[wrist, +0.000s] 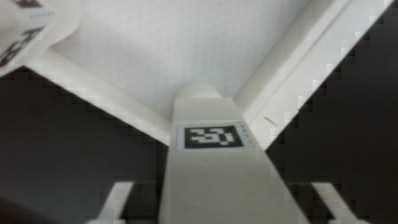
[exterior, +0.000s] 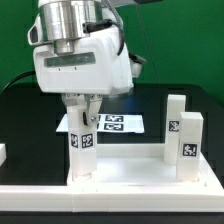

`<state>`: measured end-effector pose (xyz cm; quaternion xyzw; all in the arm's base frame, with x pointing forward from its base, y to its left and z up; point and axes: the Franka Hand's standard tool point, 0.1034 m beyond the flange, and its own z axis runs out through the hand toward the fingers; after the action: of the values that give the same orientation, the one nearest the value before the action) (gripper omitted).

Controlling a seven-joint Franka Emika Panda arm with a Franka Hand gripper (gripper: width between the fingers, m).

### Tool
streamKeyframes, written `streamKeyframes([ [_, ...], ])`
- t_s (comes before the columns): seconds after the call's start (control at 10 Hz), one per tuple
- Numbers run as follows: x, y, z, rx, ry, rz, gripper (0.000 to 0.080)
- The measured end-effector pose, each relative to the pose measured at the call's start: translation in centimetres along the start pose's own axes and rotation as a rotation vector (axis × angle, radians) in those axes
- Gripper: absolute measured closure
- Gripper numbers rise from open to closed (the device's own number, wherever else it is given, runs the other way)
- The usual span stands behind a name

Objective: Assemble desk

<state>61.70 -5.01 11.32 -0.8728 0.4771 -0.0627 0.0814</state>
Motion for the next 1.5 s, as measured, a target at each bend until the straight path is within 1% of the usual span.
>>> streamKeyframes([
  [0.2, 0.0, 0.0, 0.0, 0.001, 0.0, 0.142, 0.0511],
  [0.5, 0.2, -0.2, 0.1, 0.042, -0.017, 0.585, 0.0511],
  [0.6, 0.2, -0.3, 0.1, 0.052, -0.028, 0.683, 0.0511],
  [0.9, 0.1, -0.2, 0.1, 0.053, -0.023, 0.648, 0.0506],
  [1.0, 0.1, -0.3, 0.1, 0.053, -0.023, 0.646, 0.0291],
  [1.1, 0.2, -0.4, 0.0, 0.042, -0.017, 0.446, 0.0183],
  [1.2, 0.1, -0.9, 0.0, 0.03, -0.024, 0.256, 0.0183],
  [1.3, -0.2, -1.3, 0.3, 0.026, -0.031, 0.149, 0.0159],
  [1.4, -0.6, -1.4, 0.5, 0.026, -0.027, 0.084, 0.0152],
  [1.5, -0.4, -1.2, 0.5, 0.025, -0.024, 0.004, 0.0152],
])
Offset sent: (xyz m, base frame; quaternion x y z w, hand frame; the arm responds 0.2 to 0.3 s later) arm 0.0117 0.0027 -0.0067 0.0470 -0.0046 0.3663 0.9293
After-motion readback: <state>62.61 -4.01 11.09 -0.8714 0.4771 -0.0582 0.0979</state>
